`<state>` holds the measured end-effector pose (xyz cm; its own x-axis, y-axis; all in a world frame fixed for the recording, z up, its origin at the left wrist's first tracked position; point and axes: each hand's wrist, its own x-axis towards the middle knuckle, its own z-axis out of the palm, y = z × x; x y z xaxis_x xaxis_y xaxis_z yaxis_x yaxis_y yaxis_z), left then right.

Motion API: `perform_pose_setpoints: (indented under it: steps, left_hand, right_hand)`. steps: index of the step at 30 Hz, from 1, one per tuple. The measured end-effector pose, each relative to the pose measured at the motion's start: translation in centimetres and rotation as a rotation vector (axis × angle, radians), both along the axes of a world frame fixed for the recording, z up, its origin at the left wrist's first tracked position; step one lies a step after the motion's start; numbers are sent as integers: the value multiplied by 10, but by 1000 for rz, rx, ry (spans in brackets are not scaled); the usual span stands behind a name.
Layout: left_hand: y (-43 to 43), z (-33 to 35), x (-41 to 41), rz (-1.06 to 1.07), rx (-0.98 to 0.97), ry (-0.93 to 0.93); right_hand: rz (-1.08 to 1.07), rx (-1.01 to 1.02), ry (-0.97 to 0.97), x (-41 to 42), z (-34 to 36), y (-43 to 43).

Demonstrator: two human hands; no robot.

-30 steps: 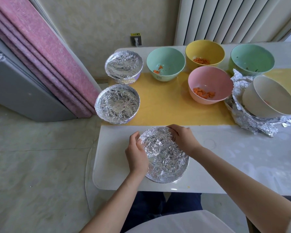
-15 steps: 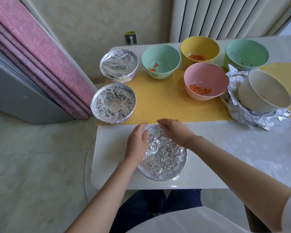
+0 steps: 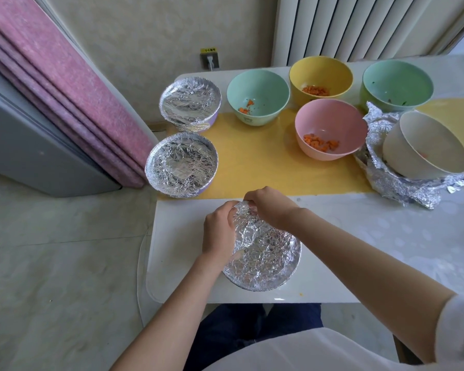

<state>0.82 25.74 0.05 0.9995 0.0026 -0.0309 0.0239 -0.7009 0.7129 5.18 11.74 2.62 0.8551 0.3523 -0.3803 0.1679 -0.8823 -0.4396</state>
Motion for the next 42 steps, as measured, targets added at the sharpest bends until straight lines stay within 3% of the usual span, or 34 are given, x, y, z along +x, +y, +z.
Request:
perform_pose_setpoints:
  steps: [4, 12, 20, 35, 42]
  left_hand:
    - [0, 2, 0, 7, -1, 4]
    - [-2, 4, -2, 21, -6, -9]
    - [-2, 4, -4, 33, -36, 4]
    - [-3, -5, -30, 187, -96, 63]
    - [6, 8, -23, 38, -137, 36]
  right_hand:
    - [15, -32, -74, -5, 0, 0]
    - [71, -62, -28, 1, 2, 7]
    - [-5, 132, 10, -2, -7, -6]
    - [-167, 244, -121, -23, -17, -24]
    - [-216, 227, -143, -30, -24, -28]
